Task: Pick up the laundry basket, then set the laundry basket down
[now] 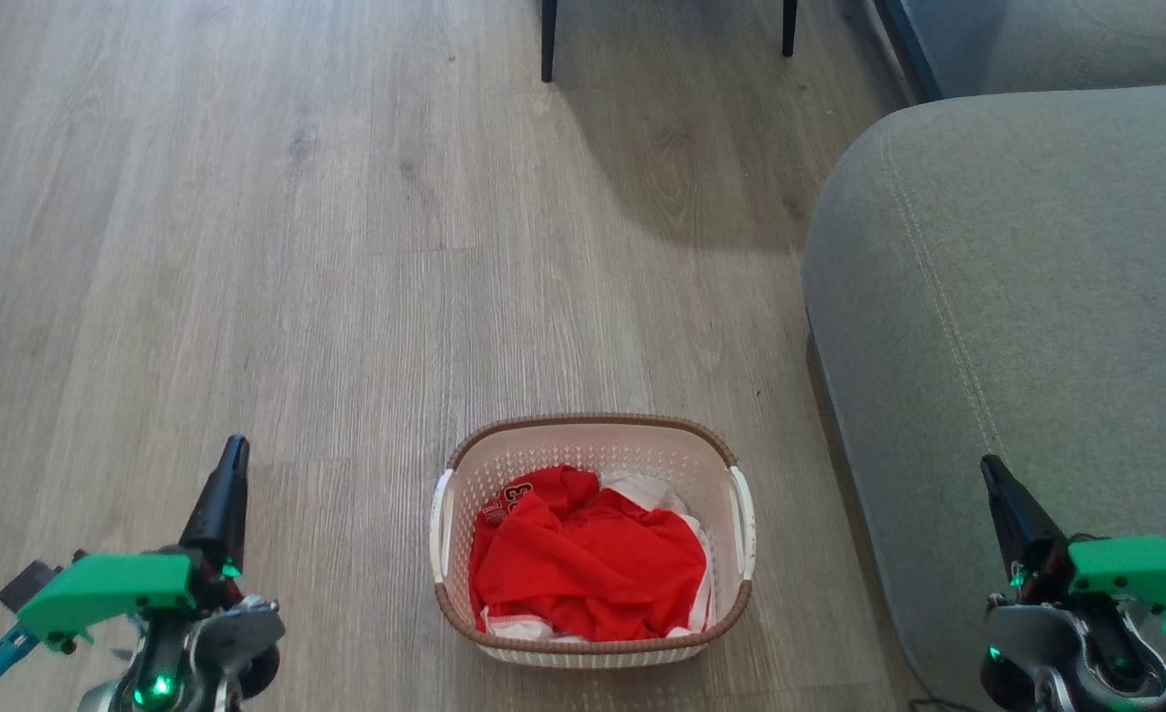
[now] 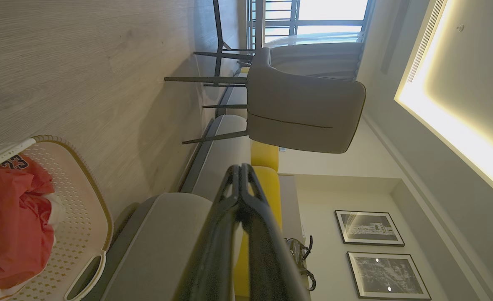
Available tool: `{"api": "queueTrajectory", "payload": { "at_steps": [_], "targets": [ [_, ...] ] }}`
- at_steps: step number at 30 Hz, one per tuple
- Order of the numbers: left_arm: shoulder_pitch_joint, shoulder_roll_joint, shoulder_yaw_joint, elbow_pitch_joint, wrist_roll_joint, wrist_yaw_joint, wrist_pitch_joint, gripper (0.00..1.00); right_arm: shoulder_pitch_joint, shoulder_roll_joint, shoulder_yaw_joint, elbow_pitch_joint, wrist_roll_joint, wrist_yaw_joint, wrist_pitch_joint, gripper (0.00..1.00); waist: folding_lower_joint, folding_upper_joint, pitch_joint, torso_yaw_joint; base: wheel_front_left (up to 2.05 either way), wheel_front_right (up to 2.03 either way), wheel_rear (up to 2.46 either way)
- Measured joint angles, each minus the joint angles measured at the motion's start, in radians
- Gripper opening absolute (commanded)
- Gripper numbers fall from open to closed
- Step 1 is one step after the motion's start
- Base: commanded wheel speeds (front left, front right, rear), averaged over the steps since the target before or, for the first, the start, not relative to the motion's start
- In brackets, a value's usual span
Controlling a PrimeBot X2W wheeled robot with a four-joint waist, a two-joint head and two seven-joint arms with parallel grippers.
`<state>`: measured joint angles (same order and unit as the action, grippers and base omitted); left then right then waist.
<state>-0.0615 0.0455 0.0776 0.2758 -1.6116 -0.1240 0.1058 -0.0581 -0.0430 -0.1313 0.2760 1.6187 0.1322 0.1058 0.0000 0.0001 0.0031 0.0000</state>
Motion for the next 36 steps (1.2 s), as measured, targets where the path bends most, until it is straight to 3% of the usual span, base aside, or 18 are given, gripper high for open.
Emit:
{"api": "queueTrajectory", "payload": {
  "at_steps": [36],
  "targets": [
    [0.000, 0.000, 0.000, 0.000, 0.000, 0.000, 0.000, 0.00, 0.000, 0.000, 0.000, 0.000, 0.000, 0.000, 0.000, 0.00, 0.0000, 0.0000, 0.000, 0.000, 0.00, 0.00, 0.00]
  ]
}}
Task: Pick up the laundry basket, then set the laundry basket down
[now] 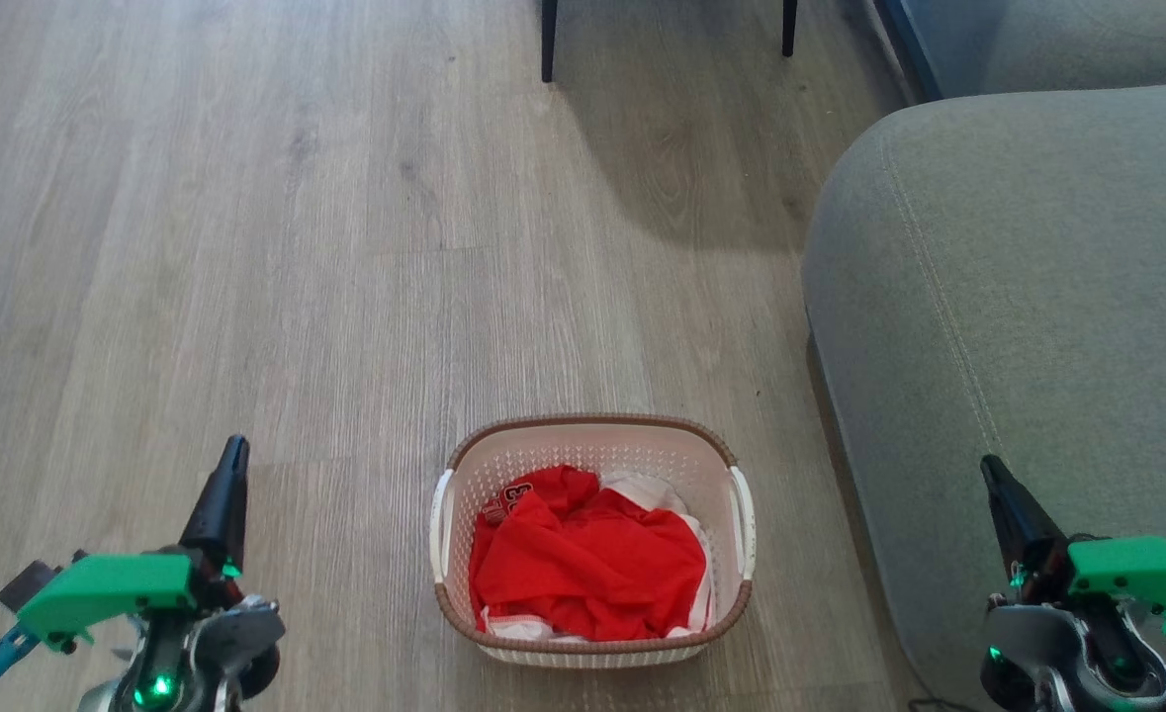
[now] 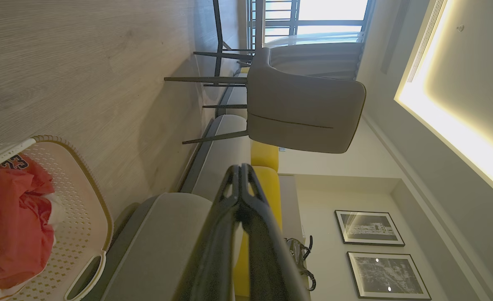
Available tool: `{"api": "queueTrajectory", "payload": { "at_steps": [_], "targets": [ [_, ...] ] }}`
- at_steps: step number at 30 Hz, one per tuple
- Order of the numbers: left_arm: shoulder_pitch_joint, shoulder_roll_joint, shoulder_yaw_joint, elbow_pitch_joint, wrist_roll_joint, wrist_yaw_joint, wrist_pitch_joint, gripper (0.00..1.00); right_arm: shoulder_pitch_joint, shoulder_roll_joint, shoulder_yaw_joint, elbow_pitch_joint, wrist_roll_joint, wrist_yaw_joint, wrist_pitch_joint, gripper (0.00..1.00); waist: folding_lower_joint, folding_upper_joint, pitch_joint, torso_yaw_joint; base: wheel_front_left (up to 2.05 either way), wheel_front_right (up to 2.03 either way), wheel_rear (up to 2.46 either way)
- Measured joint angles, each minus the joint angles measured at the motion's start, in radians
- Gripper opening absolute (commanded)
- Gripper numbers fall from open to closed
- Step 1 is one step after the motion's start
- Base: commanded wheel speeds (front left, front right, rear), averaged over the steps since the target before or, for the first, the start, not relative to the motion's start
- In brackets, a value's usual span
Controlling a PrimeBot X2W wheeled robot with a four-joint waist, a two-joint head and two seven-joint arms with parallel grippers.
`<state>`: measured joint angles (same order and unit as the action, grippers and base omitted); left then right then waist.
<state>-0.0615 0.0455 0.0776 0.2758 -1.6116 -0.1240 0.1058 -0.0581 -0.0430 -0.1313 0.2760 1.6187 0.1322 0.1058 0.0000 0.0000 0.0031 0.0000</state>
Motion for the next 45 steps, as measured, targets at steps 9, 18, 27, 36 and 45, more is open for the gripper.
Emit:
{"api": "queueTrajectory", "payload": {
  "at_steps": [9, 18, 27, 36, 45],
  "targets": [
    [0.000, 0.000, 0.000, 0.000, 0.000, 0.000, 0.000, 0.00, 0.000, 0.000, 0.000, 0.000, 0.000, 0.000, 0.000, 0.00, 0.0000, 0.0000, 0.000, 0.000, 0.00, 0.00, 0.00],
    [0.000, 0.000, 0.000, 0.000, 0.000, 0.000, 0.000, 0.00, 0.000, 0.000, 0.000, 0.000, 0.000, 0.000, 0.000, 0.00, 0.0000, 0.0000, 0.000, 0.000, 0.00, 0.00, 0.00],
    [0.000, 0.000, 0.000, 0.000, 0.000, 0.000, 0.000, 0.00, 0.000, 0.000, 0.000, 0.000, 0.000, 0.000, 0.000, 0.00, 0.0000, 0.0000, 0.000, 0.000, 0.00, 0.00, 0.00],
    [0.000, 0.000, 0.000, 0.000, 0.000, 0.000, 0.000, 0.00, 0.000, 0.000, 0.000, 0.000, 0.000, 0.000, 0.000, 0.00, 0.0000, 0.0000, 0.000, 0.000, 0.00, 0.00, 0.00],
    [0.000, 0.000, 0.000, 0.000, 0.000, 0.000, 0.000, 0.00, 0.000, 0.000, 0.000, 0.000, 0.000, 0.000, 0.000, 0.00, 0.0000, 0.0000, 0.000, 0.000, 0.00, 0.00, 0.00]
  ]
}}
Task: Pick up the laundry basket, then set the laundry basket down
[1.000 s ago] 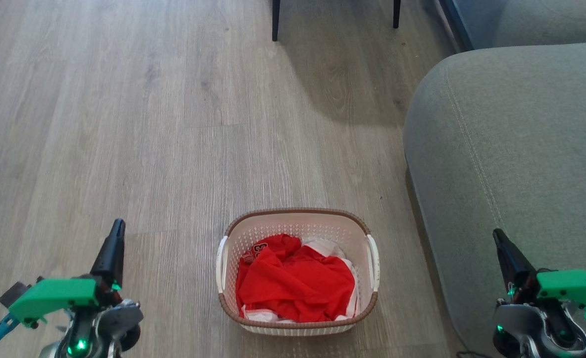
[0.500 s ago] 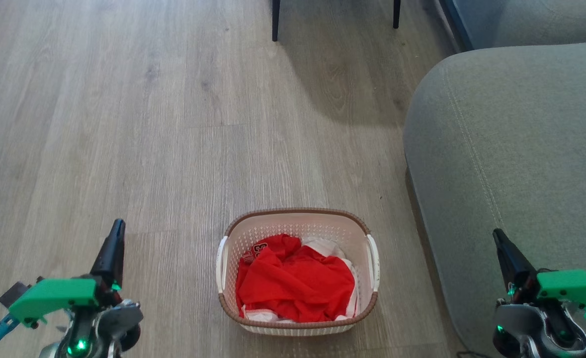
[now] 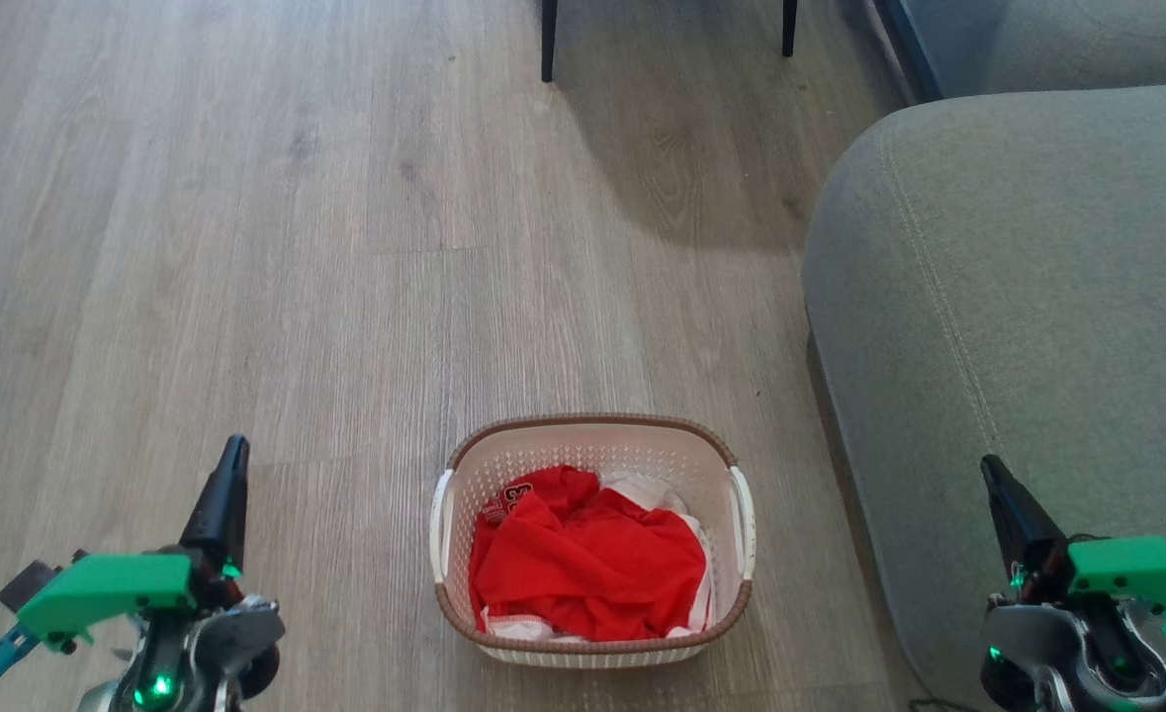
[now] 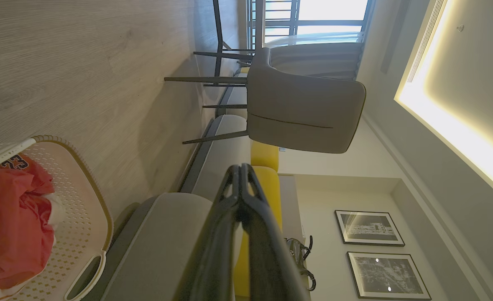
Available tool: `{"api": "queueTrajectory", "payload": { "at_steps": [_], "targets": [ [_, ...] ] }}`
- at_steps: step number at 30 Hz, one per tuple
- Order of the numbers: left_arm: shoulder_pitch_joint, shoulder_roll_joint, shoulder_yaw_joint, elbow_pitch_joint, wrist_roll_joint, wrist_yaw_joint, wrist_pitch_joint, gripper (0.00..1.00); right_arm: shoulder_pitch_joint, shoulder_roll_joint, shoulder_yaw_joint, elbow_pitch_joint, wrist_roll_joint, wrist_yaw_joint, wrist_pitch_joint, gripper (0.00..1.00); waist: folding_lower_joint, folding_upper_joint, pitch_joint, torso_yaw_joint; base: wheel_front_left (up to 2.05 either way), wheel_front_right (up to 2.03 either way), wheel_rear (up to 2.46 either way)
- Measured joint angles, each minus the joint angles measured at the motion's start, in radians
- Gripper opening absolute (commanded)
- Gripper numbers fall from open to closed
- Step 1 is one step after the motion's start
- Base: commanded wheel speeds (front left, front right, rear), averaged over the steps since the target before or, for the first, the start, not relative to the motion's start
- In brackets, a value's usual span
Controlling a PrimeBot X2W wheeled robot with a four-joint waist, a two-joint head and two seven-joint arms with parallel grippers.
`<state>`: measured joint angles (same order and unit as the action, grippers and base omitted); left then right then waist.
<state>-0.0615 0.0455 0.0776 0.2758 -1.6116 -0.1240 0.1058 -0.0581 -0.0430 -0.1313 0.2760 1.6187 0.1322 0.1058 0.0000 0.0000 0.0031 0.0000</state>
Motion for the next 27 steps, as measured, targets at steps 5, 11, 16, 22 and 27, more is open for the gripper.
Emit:
{"api": "queueTrajectory", "payload": {
  "at_steps": [5, 11, 16, 22, 27],
  "targets": [
    [0.000, 0.000, 0.000, 0.000, 0.000, 0.000, 0.000, 0.00, 0.000, 0.000, 0.000, 0.000, 0.000, 0.000, 0.000, 0.00, 0.0000, 0.0000, 0.000, 0.000, 0.00, 0.00, 0.00],
    [0.000, 0.000, 0.000, 0.000, 0.000, 0.000, 0.000, 0.00, 0.000, 0.000, 0.000, 0.000, 0.000, 0.000, 0.000, 0.00, 0.0000, 0.0000, 0.000, 0.000, 0.00, 0.00, 0.00],
    [0.000, 0.000, 0.000, 0.000, 0.000, 0.000, 0.000, 0.00, 0.000, 0.000, 0.000, 0.000, 0.000, 0.000, 0.000, 0.00, 0.0000, 0.0000, 0.000, 0.000, 0.00, 0.00, 0.00],
    [0.000, 0.000, 0.000, 0.000, 0.000, 0.000, 0.000, 0.00, 0.000, 0.000, 0.000, 0.000, 0.000, 0.000, 0.000, 0.00, 0.0000, 0.0000, 0.000, 0.000, 0.00, 0.00, 0.00],
    [0.000, 0.000, 0.000, 0.000, 0.000, 0.000, 0.000, 0.00, 0.000, 0.000, 0.000, 0.000, 0.000, 0.000, 0.000, 0.00, 0.0000, 0.0000, 0.000, 0.000, 0.00, 0.00, 0.00]
  ]
}}
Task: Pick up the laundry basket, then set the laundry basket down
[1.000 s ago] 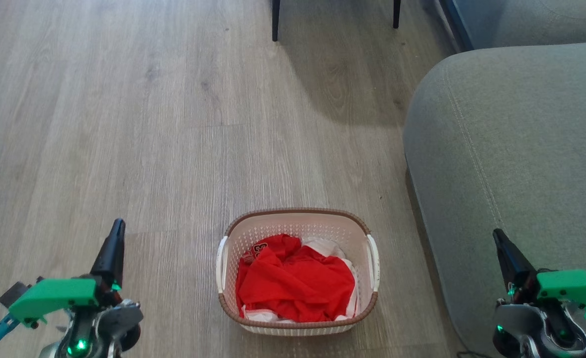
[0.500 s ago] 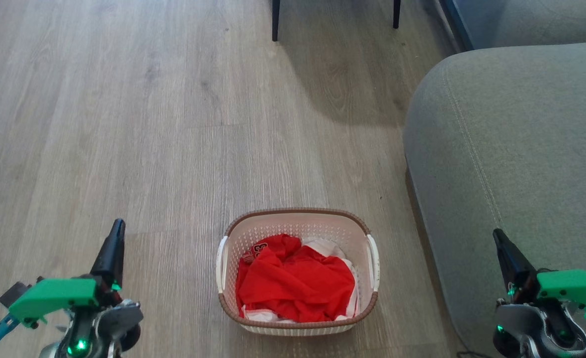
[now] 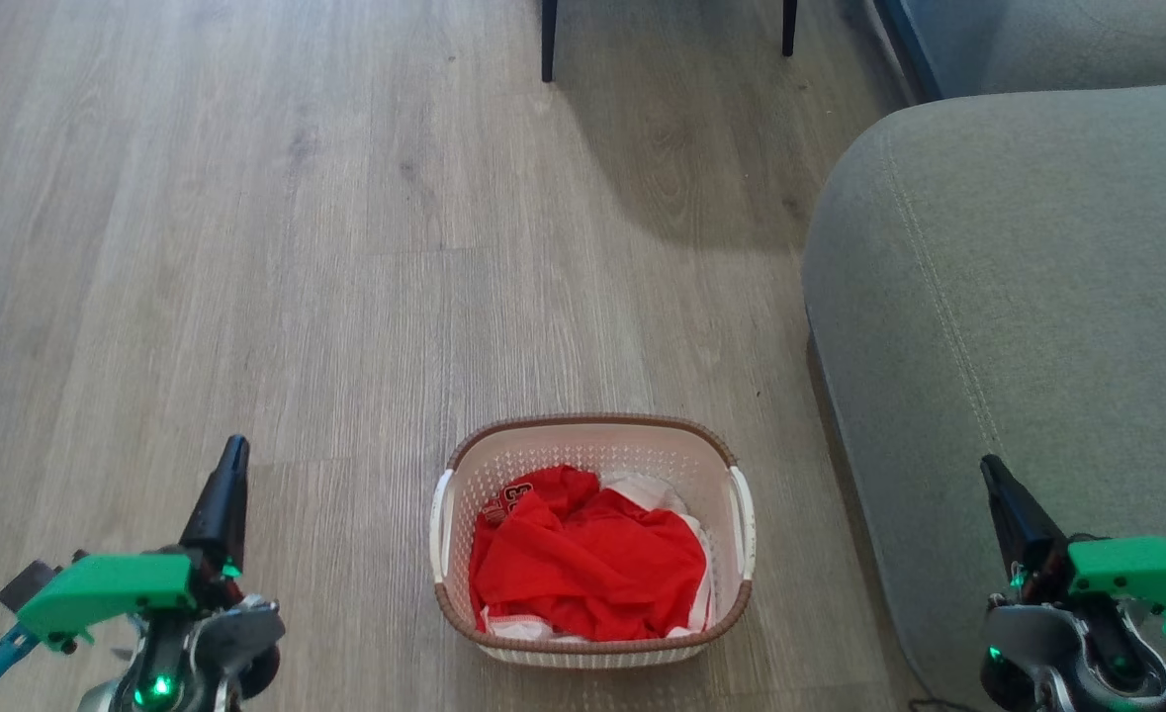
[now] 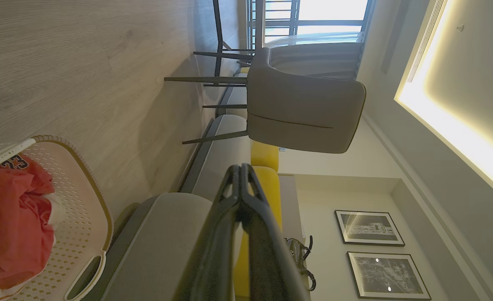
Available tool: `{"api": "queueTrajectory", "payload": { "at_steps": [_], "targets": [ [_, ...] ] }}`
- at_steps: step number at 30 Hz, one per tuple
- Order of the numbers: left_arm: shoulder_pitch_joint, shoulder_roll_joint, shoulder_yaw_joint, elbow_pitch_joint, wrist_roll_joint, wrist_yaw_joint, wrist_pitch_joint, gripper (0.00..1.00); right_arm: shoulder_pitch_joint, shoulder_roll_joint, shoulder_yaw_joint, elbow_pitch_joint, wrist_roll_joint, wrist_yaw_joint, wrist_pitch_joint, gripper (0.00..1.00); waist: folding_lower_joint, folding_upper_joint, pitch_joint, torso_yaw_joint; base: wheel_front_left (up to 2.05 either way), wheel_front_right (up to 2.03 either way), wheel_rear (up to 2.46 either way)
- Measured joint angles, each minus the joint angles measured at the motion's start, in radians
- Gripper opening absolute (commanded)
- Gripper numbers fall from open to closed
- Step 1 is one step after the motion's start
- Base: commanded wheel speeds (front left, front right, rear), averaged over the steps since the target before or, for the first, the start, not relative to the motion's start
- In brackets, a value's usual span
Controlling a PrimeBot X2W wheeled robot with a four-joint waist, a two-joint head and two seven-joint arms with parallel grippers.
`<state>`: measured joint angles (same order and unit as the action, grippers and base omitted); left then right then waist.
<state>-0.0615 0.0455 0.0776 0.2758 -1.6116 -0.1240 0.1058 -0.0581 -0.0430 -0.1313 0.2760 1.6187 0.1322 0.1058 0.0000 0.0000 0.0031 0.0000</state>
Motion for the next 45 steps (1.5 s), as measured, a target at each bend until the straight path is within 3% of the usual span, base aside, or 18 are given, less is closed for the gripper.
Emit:
{"api": "queueTrajectory", "payload": {
  "at_steps": [17, 18, 22, 30, 45],
  "targets": [
    [0.002, 0.000, -0.002, 0.010, 0.000, 0.001, -0.001, 0.00, 0.002, 0.001, 0.001, 0.009, 0.000, 0.000, 0.000, 0.00, 0.0000, 0.0000, 0.000, 0.000, 0.00, 0.00, 0.00],
    [0.008, -0.001, -0.003, 0.025, 0.000, 0.001, -0.001, 1.00, 0.008, 0.004, 0.003, 0.024, 0.000, 0.000, 0.000, 1.00, 0.0000, 0.0000, 0.000, 0.000, 0.00, 0.00, 0.00],
    [0.067, -0.004, -0.005, 0.085, 0.000, 0.001, -0.002, 1.00, 0.053, 0.012, 0.008, 0.085, 0.000, 0.000, -0.002, 1.00, 0.0000, 0.0000, 0.000, 0.000, 0.00, 0.00, 0.00],
    [0.080, -0.007, -0.016, 0.077, 0.007, 0.001, -0.019, 1.00, 0.065, 0.012, 0.028, 0.084, 0.000, 0.000, -0.017, 1.00, 0.0000, 0.0000, -0.003, 0.000, 0.00, 0.00, 0.00],
    [0.080, -0.007, -0.047, 0.025, 0.148, 0.022, -0.063, 1.00, 0.065, 0.012, 0.046, 0.059, -0.131, 0.000, -0.057, 1.00, 0.0000, 0.0000, -0.006, 0.002, 0.00, 0.00, 0.00]
  ]
}}
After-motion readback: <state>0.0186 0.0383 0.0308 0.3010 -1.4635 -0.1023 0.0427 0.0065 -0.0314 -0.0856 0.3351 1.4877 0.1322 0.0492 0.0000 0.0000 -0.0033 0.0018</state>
